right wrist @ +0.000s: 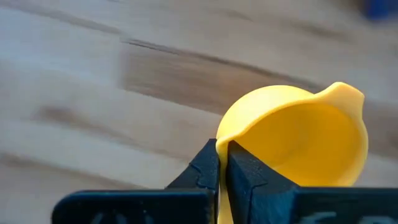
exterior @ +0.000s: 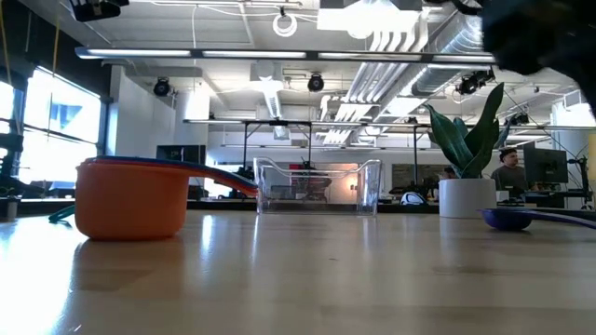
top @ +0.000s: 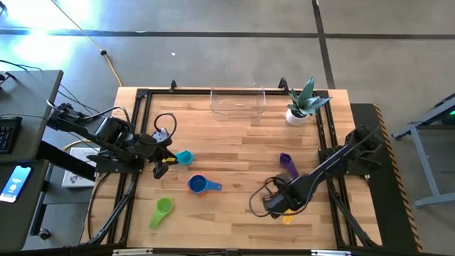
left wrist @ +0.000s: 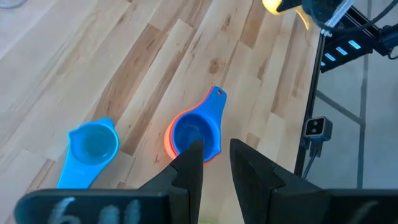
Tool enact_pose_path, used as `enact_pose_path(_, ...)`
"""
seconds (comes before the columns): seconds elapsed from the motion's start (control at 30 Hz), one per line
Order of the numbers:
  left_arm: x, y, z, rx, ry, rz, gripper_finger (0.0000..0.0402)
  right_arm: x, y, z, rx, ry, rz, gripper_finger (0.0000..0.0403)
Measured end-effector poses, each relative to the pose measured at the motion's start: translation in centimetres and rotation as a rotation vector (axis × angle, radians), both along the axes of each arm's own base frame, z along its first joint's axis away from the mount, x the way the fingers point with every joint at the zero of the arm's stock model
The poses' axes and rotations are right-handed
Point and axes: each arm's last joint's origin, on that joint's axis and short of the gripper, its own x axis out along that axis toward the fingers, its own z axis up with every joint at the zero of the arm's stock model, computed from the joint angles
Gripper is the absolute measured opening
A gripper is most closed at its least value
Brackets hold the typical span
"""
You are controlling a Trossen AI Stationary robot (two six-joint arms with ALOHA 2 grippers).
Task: Nest measuring cups in basket
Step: Stack the yellow measuring cup on top of the blue measuring cup
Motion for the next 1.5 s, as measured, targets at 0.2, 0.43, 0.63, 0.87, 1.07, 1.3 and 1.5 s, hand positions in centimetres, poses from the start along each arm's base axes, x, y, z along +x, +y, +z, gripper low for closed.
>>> enact_pose_path(0.2, 0.0, -0.1, 0.0, -0.015, 0.006, -0.014, 0.007, 2.9, -1.8, 2.6, -0.071, -0.133, 0.158, 0.0002)
enact_pose_path(0.43, 0.0, -0.1, 0.0, -0.053, 0.01, 0.026, 0.007, 6.9, -4.4, 3.7, -0.168, -0.171, 0.453, 0.0001)
enact_pose_path(0.63, 0.0, 0.0, 0.0, -0.102, 0.012, 0.093, 0.007, 10.7, -5.4, 2.1, -0.215, -0.127, 0.808, 0.0001)
enact_pose_path(0.87, 0.0, 0.0, 0.0, -0.166, 0.009, 0.196, 0.007, 13.5, -4.9, -1.4, -0.182, -0.056, 1.112, 0.0)
enact_pose_path(1.07, 0.0, 0.0, 0.0, -0.2, 0.012, 0.235, 0.007, 13.7, -4.6, -2.8, -0.178, 0.0, 1.193, 0.0)
enact_pose_path(1.3, 0.1, 0.1, 0.0, -0.187, 0.001, 0.261, 0.007, 13.7, -5.0, -2.9, -0.154, 0.015, 1.217, 0.0)
enact_pose_path(1.5, 0.1, 0.1, 0.0, -0.187, 0.001, 0.261, 0.007, 13.6, -5.3, -3.1, -0.141, 0.029, 1.213, 0.0015)
